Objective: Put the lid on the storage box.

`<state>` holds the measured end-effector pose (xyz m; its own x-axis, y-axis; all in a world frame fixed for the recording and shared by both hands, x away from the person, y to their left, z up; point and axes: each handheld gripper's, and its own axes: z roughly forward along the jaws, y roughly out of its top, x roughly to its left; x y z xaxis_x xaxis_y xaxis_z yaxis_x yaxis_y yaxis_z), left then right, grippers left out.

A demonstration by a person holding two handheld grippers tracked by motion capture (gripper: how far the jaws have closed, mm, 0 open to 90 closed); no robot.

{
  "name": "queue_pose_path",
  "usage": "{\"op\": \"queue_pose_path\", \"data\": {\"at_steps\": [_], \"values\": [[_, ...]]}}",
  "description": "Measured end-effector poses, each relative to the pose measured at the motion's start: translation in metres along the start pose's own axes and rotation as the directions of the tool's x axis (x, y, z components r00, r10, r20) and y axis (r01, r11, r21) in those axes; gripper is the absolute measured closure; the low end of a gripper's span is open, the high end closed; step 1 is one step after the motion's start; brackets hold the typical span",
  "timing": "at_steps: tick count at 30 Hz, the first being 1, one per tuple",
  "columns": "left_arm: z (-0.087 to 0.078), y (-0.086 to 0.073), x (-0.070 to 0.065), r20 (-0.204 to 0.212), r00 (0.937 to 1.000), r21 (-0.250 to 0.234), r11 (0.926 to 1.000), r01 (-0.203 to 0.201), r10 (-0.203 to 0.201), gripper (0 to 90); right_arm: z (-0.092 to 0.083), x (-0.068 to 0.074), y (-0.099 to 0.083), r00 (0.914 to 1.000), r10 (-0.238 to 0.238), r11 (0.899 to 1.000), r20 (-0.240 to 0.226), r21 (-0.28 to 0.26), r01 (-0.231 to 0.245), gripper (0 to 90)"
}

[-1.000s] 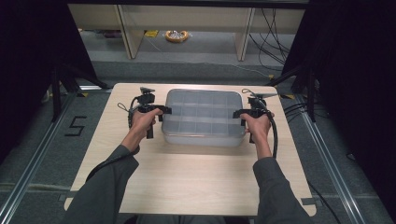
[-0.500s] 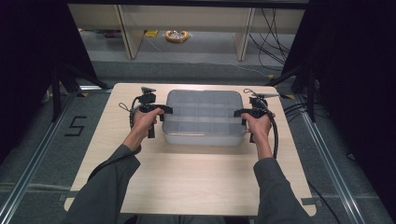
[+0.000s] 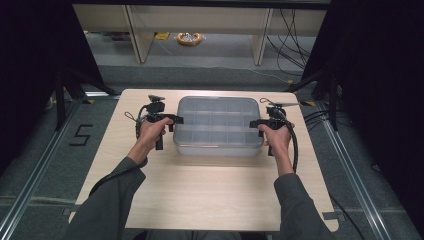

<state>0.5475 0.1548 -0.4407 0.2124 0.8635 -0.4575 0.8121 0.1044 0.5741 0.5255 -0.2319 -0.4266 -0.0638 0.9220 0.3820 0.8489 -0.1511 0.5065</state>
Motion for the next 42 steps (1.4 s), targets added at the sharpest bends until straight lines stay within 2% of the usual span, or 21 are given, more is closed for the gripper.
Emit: {"op": "queue_pose_path", "data": {"at_steps": [1, 3, 6, 9, 12, 13, 14, 17, 19, 20, 22, 24, 25, 30, 33, 34, 35, 36, 38, 41, 42], "values": [[0.001, 0.001, -0.001, -0.009, 1.0000, -0.002, 1.0000, 0.000, 0.000, 53.3, 0.002, -0.006, 0.001, 0.9977, -0.068, 0.997, 0.008, -0.020, 0.068, 40.3], [0.002, 0.002, -0.001, -0.012, 0.9999, -0.007, 1.0000, 0.001, -0.001, 53.2, 0.003, 0.000, 0.002, 0.9997, -0.002, 1.000, 0.024, -0.015, 0.002, 40.0], [0.003, 0.004, -0.003, -0.020, 0.9998, -0.004, 1.0000, -0.004, 0.004, 52.2, 0.007, -0.006, 0.006, 0.9944, -0.101, 0.993, 0.030, -0.058, 0.103, 38.8], [0.004, 0.006, -0.003, -0.019, 0.9998, -0.008, 1.0000, 0.003, -0.003, 52.1, 0.007, 0.000, 0.008, 0.9999, -0.003, 1.000, 0.015, -0.031, 0.004, 39.6], [0.006, 0.006, -0.003, -0.020, 0.9998, -0.017, 0.9999, -0.001, 0.001, 50.8, 0.010, 0.000, 0.011, 0.9999, 0.000, 0.999, 0.016, -0.042, 0.001, 39.1], [0.006, 0.005, -0.002, -0.016, 0.9999, -0.024, 0.9997, 0.001, -0.001, 50.6, 0.011, -0.005, 0.011, 0.9968, -0.076, 0.995, 0.027, -0.066, 0.077, 39.0], [0.007, 0.004, -0.001, -0.013, 0.9999, -0.027, 0.9996, -0.002, 0.002, 50.6, 0.010, -0.001, 0.011, 0.9989, -0.038, 0.998, 0.027, -0.053, 0.039, 39.0], [0.007, 0.004, -0.001, -0.010, 0.9999, -0.028, 0.9996, -0.005, 0.004, 50.1, 0.009, 0.000, 0.011, 0.9997, -0.017, 0.999, 0.019, -0.051, 0.018, 40.5], [0.007, 0.004, -0.002, -0.005, 0.9999, -0.025, 0.9996, 0.012, -0.012, 47.0, 0.009, -0.002, 0.012, 0.9993, -0.032, 0.998, 0.021, -0.048, 0.033, 40.8], [0.006, 0.004, -0.003, -0.002, 0.9998, -0.028, 0.9994, 0.022, -0.022, 44.1, 0.010, -0.006, 0.012, 0.9961, -0.085, 0.994, 0.022, -0.070, 0.087, 40.5], [0.005, 0.004, -0.003, -0.013, 0.9999, -0.027, 0.9996, 0.004, -0.004, 43.7, 0.009, 0.000, 0.011, 0.9997, -0.011, 0.999, 0.020, -0.048, 0.012, 40.7], [0.002, 0.003, -0.001, -0.006, 0.9998, -0.031, 0.9994, 0.016, -0.017, 42.9, 0.008, -0.006, 0.010, 0.9968, -0.075, 0.994, 0.026, -0.081, 0.077, 40.3], [0.002, 0.003, -0.001, -0.006, 0.9998, -0.031, 0.9994, 0.016, -0.017, 41.8, 0.005, -0.003, 0.010, 0.9994, -0.030, 0.997, 0.015, -0.064, 0.031, 40.1], [-0.009, 0.004, 0.003, 0.001, 0.9998, -0.033, 0.9993, 0.019, -0.019, 39.9, -0.004, -0.012, 0.012, 0.9967, -0.080, 0.992, 0.008, -0.092, 0.081, 39.8], [-0.015, 0.002, 0.003, 0.016, 0.9999, -0.035, 0.9994, 0.005, -0.005, 39.6, -0.011, -0.011, 0.011, 0.9996, -0.027, 0.994, -0.004, -0.107, 0.027, 39.8], [-0.017, 0.001, 0.003, 0.024, 0.9997, -0.031, 0.9995, 0.002, -0.001, 39.6, -0.011, -0.015, 0.011, 0.9968, -0.080, 0.989, -0.009, -0.126, 0.078, 39.8], [-0.019, 0.000, 0.003, 0.030, 0.9995, -0.028, 0.9996, -0.005, 0.006, 39.7, -0.014, -0.016, 0.010, 0.9964, -0.084, 0.989, -0.012, -0.120, 0.082, 39.6], [-0.020, -0.001, 0.003, 0.042, 0.9991, -0.028, 0.9995, -0.011, 0.012, 39.8, -0.016, -0.010, 0.009, 0.9995, -0.027, 0.994, -0.017, -0.105, 0.025, 39.6], [-0.022, -0.002, 0.002, 0.042, 0.9990, -0.033, 0.9994, -0.014, 0.015, 39.5, -0.019, -0.010, 0.006, 0.9996, -0.020, 0.994, -0.018, -0.108, 0.018, 39.3], [-0.030, -0.007, 0.003, 0.067, 0.9968, -0.039, 0.9984, -0.040, 0.043, 38.8, -0.020, -0.017, 0.003, 0.9937, -0.111, 0.983, -0.016, -0.150, 0.108, 38.4], [-0.033, -0.009, 0.002, 0.069, 0.9962, -0.038, 0.9980, -0.050, 0.052, 38.8, -0.022, -0.016, 0.002, 0.9950, -0.096, 0.986, -0.026, -0.143, 0.092, 37.9]]}}
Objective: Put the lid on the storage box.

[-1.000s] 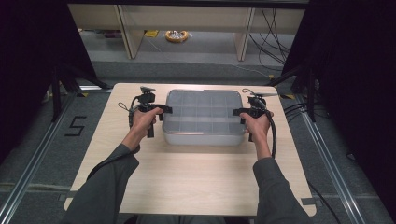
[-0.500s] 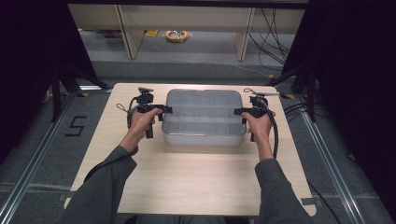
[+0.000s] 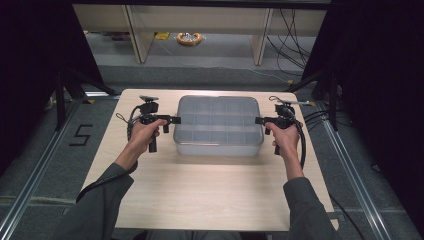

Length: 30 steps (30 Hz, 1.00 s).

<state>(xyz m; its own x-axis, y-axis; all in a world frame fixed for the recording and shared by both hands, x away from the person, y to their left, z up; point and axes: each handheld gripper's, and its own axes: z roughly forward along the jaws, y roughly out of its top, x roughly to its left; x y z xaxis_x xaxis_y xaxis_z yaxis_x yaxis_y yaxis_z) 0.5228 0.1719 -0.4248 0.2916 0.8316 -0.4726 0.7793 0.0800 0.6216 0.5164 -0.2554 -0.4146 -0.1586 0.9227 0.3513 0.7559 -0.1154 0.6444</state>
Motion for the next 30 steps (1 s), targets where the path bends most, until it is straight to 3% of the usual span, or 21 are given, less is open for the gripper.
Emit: {"op": "queue_pose_path", "data": {"at_steps": [1, 2, 3, 4, 5, 6, 7, 8, 9, 10, 11, 13, 16, 19, 21, 22, 23, 26, 27, 30], "values": [[-0.002, -0.002, -0.001, 0.001, 0.9999, 0.001, 0.9999, -0.010, 0.010, 38.6, -0.002, -0.002, -0.002, 0.9996, -0.025, 1.000, -0.009, -0.003, 0.025, 37.6], [-0.004, -0.003, -0.001, -0.001, 0.9999, -0.002, 0.9999, -0.014, 0.014, 38.4, -0.004, 0.006, -0.004, 0.9979, 0.064, 0.998, -0.009, 0.019, -0.064, 37.4], [-0.007, -0.005, -0.001, -0.001, 0.9997, 0.000, 0.9997, -0.025, 0.025, 38.2, -0.007, 0.006, -0.005, 0.9983, 0.058, 0.998, -0.006, 0.032, -0.057, 37.2], [-0.009, -0.007, -0.001, -0.002, 0.9996, -0.007, 0.9996, -0.028, 0.028, 38.1, -0.007, 0.004, -0.006, 0.9998, 0.018, 1.000, -0.011, 0.006, -0.018, 36.9], [-0.011, -0.008, -0.002, -0.004, 0.9995, -0.011, 0.9995, -0.030, 0.030, 38.1, -0.007, -0.002, -0.008, 0.9971, -0.071, 0.997, -0.027, -0.027, 0.070, 36.4], [-0.013, -0.009, -0.001, -0.004, 0.9993, -0.006, 0.9992, -0.038, 0.038, 38.0, -0.012, 0.004, -0.009, 0.9994, 0.001, 1.000, -0.035, 0.016, -0.001, 36.2], [-0.014, -0.011, -0.001, 0.000, 0.9992, -0.012, 0.9991, -0.041, 0.041, 37.9, -0.012, 0.007, -0.010, 0.9994, 0.021, 1.000, -0.026, 0.012, -0.021, 36.0], [-0.016, -0.012, -0.001, 0.005, 0.9990, -0.009, 0.9990, -0.044, 0.044, 37.8, -0.011, 0.002, -0.011, 0.9986, -0.044, 0.999, -0.027, -0.010, 0.044, 36.0], [-0.017, -0.014, -0.002, 0.003, 0.9988, -0.007, 0.9987, -0.050, 0.050, 37.8, -0.012, 0.001, -0.012, 0.9974, -0.066, 0.998, -0.031, -0.025, 0.065, 35.8], [-0.018, -0.015, -0.002, 0.005, 0.9986, -0.007, 0.9986, -0.052, 0.052, 37.7, -0.016, 0.006, -0.013, 0.9993, -0.017, 1.000, -0.034, 0.001, 0.017, 35.8], [-0.019, -0.017, -0.002, 0.004, 0.9985, -0.003, 0.9985, -0.055, 0.055, 37.6, -0.014, 0.003, -0.014, 0.9969, -0.071, 0.997, -0.033, -0.025, 0.070, 35.7], [-0.022, -0.020, -0.001, 0.016, 0.9986, -0.013, 0.9987, -0.049, 0.050, 37.1, -0.019, 0.008, -0.018, 0.9986, -0.040, 0.999, -0.035, 0.000, 0.040, 35.6], [-0.027, -0.026, -0.002, 0.028, 0.9984, -0.028, 0.9984, -0.049, 0.049, 36.7, -0.020, 0.006, -0.020, 0.9943, -0.094, 0.995, -0.049, -0.037, 0.093, 35.2], [-0.031, -0.031, -0.003, 0.032, 0.9969, -0.022, 0.9973, -0.071, 0.071, 36.3, -0.023, 0.009, -0.025, 0.9931, -0.107, 0.994, -0.048, -0.034, 0.105, 35.2], [-0.034, -0.033, -0.002, 0.033, 0.9964, -0.023, 0.9967, -0.078, 0.078, 35.9, -0.024, 0.015, -0.029, 0.9961, -0.069, 0.998, -0.054, -0.005, 0.069, 35.0], [-0.036, -0.035, -0.003, 0.035, 0.9958, -0.022, 0.9963, -0.084, 0.084, 35.9, -0.024, 0.012, -0.029, 0.9909, -0.122, 0.992, -0.057, -0.020, 0.121, 35.0], [-0.036, -0.035, -0.003, 0.035, 0.9958, -0.022, 0.9963, -0.084, 0.084, 35.8, -0.024, 0.013, -0.031, 0.9898, -0.132, 0.991, -0.053, -0.026, 0.131, 35.0], [-0.040, -0.041, -0.003, 0.044, 0.9951, -0.028, 0.9958, -0.087, 0.088, 35.3, -0.027, 0.016, -0.034, 0.9889, -0.139, 0.990, -0.053, -0.024, 0.138, 34.9], [-0.040, -0.043, -0.004, 0.043, 0.9952, -0.034, 0.9957, -0.087, 0.088, 35.2, -0.029, 0.019, -0.036, 0.9913, -0.118, 0.993, -0.058, -0.017, 0.118, 34.8], [-0.043, -0.048, -0.004, 0.052, 0.9938, -0.035, 0.9947, -0.097, 0.098, 34.8, -0.031, 0.019, -0.039, 0.9856, -0.153, 0.988, -0.072, -0.026, 0.152, 34.6]]}}
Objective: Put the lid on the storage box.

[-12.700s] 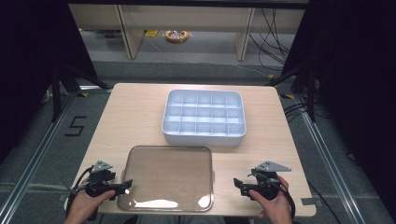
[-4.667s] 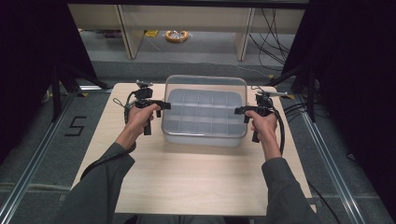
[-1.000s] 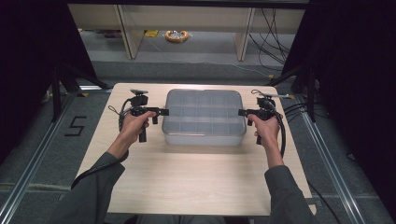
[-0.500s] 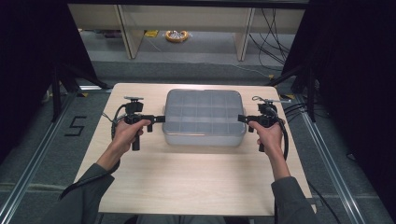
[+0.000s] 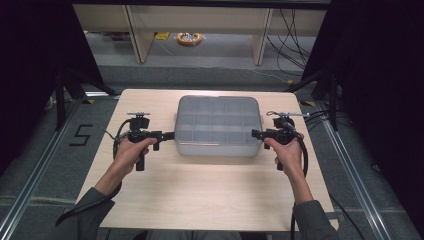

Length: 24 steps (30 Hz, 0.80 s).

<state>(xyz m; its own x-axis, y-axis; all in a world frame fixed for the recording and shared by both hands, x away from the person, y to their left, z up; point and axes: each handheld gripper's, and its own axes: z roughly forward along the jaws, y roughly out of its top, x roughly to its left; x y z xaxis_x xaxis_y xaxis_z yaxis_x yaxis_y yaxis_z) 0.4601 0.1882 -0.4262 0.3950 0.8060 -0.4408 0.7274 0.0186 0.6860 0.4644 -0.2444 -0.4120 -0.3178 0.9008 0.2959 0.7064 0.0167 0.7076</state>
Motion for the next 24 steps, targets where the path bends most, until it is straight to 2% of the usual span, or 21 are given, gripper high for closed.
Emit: {"op": "queue_pose_path", "data": {"at_steps": [2, 4, 5, 9, 11, 13, 18, 19, 20, 21, 22, 23, 24], "values": [[-0.001, -0.004, -0.001, 0.005, 1.0000, -0.001, 1.0000, 0.000, 0.000, 34.4, -0.001, 0.002, -0.003, 1.0000, -0.001, 1.000, -0.008, -0.001, 0.001, 34.5], [-0.003, -0.006, -0.002, 0.012, 0.9999, -0.001, 1.0000, -0.004, 0.004, 33.8, -0.003, 0.008, -0.006, 0.9990, 0.033, 0.999, -0.031, 0.017, -0.033, 34.1], [-0.003, -0.006, -0.002, 0.012, 0.9999, -0.001, 1.0000, -0.004, 0.004, 33.5, -0.003, 0.006, -0.007, 0.9996, -0.007, 1.000, -0.029, 0.006, 0.008, 34.0], [-0.007, -0.014, -0.004, 0.021, 0.9995, -0.005, 0.9998, -0.021, 0.022, 32.8, -0.006, 0.010, -0.012, 0.9993, -0.017, 1.000, -0.033, -0.006, 0.017, 32.9], [-0.008, -0.016, -0.004, 0.022, 0.9994, -0.003, 0.9997, -0.025, 0.025, 32.3, -0.007, 0.013, -0.013, 0.9990, -0.002, 1.000, -0.044, -0.006, 0.001, 32.7], [-0.009, -0.021, -0.003, 0.033, 0.9993, -0.004, 0.9998, -0.019, 0.019, 31.9, -0.009, 0.015, -0.016, 0.9979, -0.031, 0.999, -0.056, -0.022, 0.030, 32.4], [-0.011, -0.030, -0.002, 0.024, 0.9995, -0.015, 0.9996, -0.022, 0.023, 31.6, -0.013, 0.022, -0.021, 0.9969, -0.049, 0.998, -0.060, -0.042, 0.047, 32.3], [-0.012, -0.034, -0.001, 0.026, 0.9992, 0.004, 0.9995, -0.031, 0.031, 31.5, -0.013, 0.023, -0.022, 0.9965, -0.054, 0.998, -0.064, -0.033, 0.052, 32.2], [-0.012, -0.035, -0.002, 0.025, 0.9993, 0.000, 0.9997, -0.026, 0.026, 31.4, -0.013, 0.024, -0.022, 0.9960, -0.055, 0.998, -0.071, -0.029, 0.053, 32.2], [-0.012, -0.036, -0.001, 0.026, 0.9991, 0.005, 0.9994, -0.034, 0.034, 31.4, -0.014, 0.025, -0.023, 0.9965, -0.037, 0.999, -0.075, -0.029, 0.035, 32.2], [-0.013, -0.038, -0.002, 0.022, 0.9989, 0.011, 0.9991, -0.041, 0.041, 31.3, -0.014, 0.023, -0.023, 0.9958, -0.059, 0.997, -0.070, -0.044, 0.056, 32.2], [-0.013, -0.039, -0.002, 0.021, 0.9988, 0.013, 0.9990, -0.043, 0.043, 31.2, -0.017, 0.027, -0.025, 0.9969, -0.012, 1.000, -0.078, -0.027, 0.010, 32.2], [-0.013, -0.041, -0.002, 0.021, 0.9989, 0.016, 0.9990, -0.043, 0.042, 31.0, -0.015, 0.024, -0.025, 0.9961, -0.050, 0.998, -0.072, -0.043, 0.047, 32.1]]}}
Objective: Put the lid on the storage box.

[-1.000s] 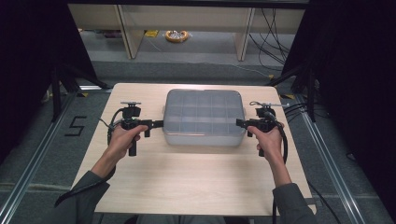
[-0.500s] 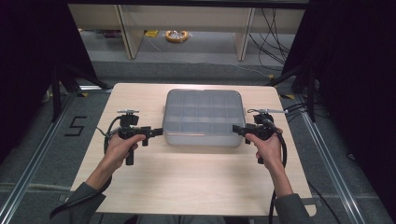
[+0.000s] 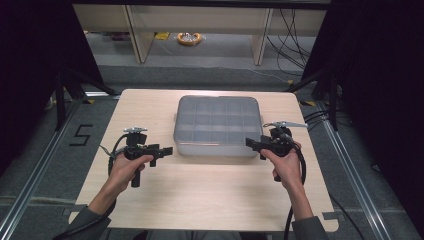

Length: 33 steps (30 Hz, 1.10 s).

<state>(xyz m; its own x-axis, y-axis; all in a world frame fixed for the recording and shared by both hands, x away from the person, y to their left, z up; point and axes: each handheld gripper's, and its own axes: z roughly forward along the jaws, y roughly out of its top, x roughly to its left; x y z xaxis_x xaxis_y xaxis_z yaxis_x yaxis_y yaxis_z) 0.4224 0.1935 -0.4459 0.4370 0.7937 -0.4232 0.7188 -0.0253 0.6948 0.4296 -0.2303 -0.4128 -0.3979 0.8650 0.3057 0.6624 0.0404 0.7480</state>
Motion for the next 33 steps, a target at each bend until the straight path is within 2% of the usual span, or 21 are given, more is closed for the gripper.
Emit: {"op": "queue_pose_path", "data": {"at_steps": [4, 5, 7, 8, 11, 12, 13, 14, 15, 16, 20, 21, 22, 24, 25, 27, 29, 30, 31, 32, 33], "values": [[0.000, -0.003, -0.001, -0.010, 0.9998, 0.008, 0.9998, -0.018, 0.018, 30.7, -0.002, 0.001, -0.003, 0.9998, 0.019, 1.000, -0.002, 0.011, -0.019, 32.1], [-0.002, -0.006, -0.002, -0.018, 0.9994, 0.008, 0.9995, -0.030, 0.030, 30.6, -0.002, 0.000, -0.005, 1.0000, -0.006, 1.000, 0.005, 0.008, 0.006, 31.9], [-0.003, -0.007, -0.002, -0.010, 0.9996, 0.009, 0.9996, -0.026, 0.026, 30.3, -0.003, 0.001, -0.006, 0.9999, -0.011, 1.000, 0.002, 0.012, 0.011, 31.6], [-0.006, -0.008, -0.001, -0.012, 0.9988, 0.024, 0.9986, -0.048, 0.048, 30.0, -0.004, 0.003, -0.007, 1.0000, 0.002, 1.000, -0.007, 0.012, -0.002, 31.6], [-0.005, -0.012, -0.004, -0.024, 0.9985, 0.005, 0.9988, -0.049, 0.049, 29.9, -0.002, 0.004, -0.010, 0.9995, -0.028, 0.999, -0.011, 0.020, 0.028, 30.5], [-0.007, -0.014, -0.003, -0.025, 0.9970, 0.025, 0.9971, -0.072, 0.073, 29.7, -0.001, 0.004, -0.012, 0.9996, -0.028, 0.999, -0.010, 0.016, 0.028, 30.5], [-0.006, -0.016, -0.004, -0.017, 0.9982, 0.019, 0.9982, -0.057, 0.057, 29.5, -0.002, 0.008, -0.013, 0.9997, 0.011, 1.000, -0.022, 0.027, -0.010, 30.2], [-0.006, -0.019, -0.004, -0.015, 0.9979, 0.026, 0.9977, -0.062, 0.062, 29.2, 0.000, 0.006, -0.014, 0.9994, -0.031, 0.999, -0.014, 0.019, 0.031, 29.7], [-0.007, -0.021, -0.003, -0.021, 0.9967, 0.038, 0.9963, -0.077, 0.078, 29.2, -0.001, 0.007, -0.015, 0.9990, -0.039, 0.999, -0.020, 0.026, 0.040, 29.6], [-0.006, -0.025, -0.005, -0.030, 0.9975, 0.024, 0.9977, -0.064, 0.065, 29.1, -0.001, 0.008, -0.016, 0.9991, -0.041, 0.999, -0.015, 0.026, 0.041, 29.6], [-0.006, -0.038, -0.003, -0.028, 0.9957, 0.057, 0.9947, -0.086, 0.088, 29.0, -0.002, 0.013, -0.021, 0.9993, -0.034, 0.999, -0.013, 0.034, 0.035, 29.3], [-0.007, -0.040, -0.003, -0.032, 0.9946, 0.064, 0.9933, -0.096, 0.098, 28.9, -0.002, 0.011, -0.021, 0.9984, -0.052, 0.998, -0.022, 0.034, 0.053, 29.3], [-0.008, -0.044, -0.003, -0.043, 0.9917, 0.075, 0.9902, -0.118, 0.121, 28.8, -0.002, 0.012, -0.021, 0.9984, -0.052, 0.998, -0.021, 0.036, 0.053, 29.2], [-0.008, -0.047, -0.004, -0.052, 0.9907, 0.071, 0.9900, -0.122, 0.126, 28.8, -0.002, 0.014, -0.022, 0.9985, -0.050, 0.998, -0.024, 0.034, 0.050, 29.1], [-0.010, -0.056, -0.004, -0.055, 0.9852, 0.092, 0.9834, -0.157, 0.162, 28.7, -0.002, 0.019, -0.024, 0.9992, -0.024, 0.999, -0.033, 0.044, 0.025, 28.9], [-0.011, -0.059, -0.005, -0.059, 0.9836, 0.092, 0.9820, -0.165, 0.171, 28.6, -0.001, 0.020, -0.025, 0.9990, -0.034, 0.998, -0.028, 0.045, 0.035, 28.9], [-0.020, -0.070, -0.005, -0.095, 0.9669, 0.117, 0.9672, -0.226, 0.237, 28.4, 0.001, 0.021, -0.027, 0.9963, -0.069, 0.997, -0.051, 0.043, 0.071, 28.7], [-0.021, -0.072, -0.006, -0.089, 0.9658, 0.119, 0.9653, -0.233, 0.244, 28.4, 0.001, 0.027, -0.029, 0.9981, -0.039, 0.997, -0.048, 0.060, 0.041, 28.4], [-0.023, -0.074, -0.007, -0.080, 0.9678, 0.116, 0.9665, -0.229, 0.239, 28.3, 0.001, 0.026, -0.029, 0.9961, -0.076, 0.995, -0.046, 0.057, 0.078, 28.4], [-0.024, -0.077, -0.009, -0.080, 0.9705, 0.102, 0.9704, -0.219, 0.228, 28.2, 0.002, 0.027, -0.030, 0.9950, -0.083, 0.995, -0.056, 0.044, 0.086, 28.4], [-0.025, -0.078, -0.009, -0.081, 0.9691, 0.108, 0.9685, -0.224, 0.233, 28.2, 0.002, 0.028, -0.031, 0.9952, -0.084, 0.995, -0.049, 0.047, 0.086, 28.4]]}}
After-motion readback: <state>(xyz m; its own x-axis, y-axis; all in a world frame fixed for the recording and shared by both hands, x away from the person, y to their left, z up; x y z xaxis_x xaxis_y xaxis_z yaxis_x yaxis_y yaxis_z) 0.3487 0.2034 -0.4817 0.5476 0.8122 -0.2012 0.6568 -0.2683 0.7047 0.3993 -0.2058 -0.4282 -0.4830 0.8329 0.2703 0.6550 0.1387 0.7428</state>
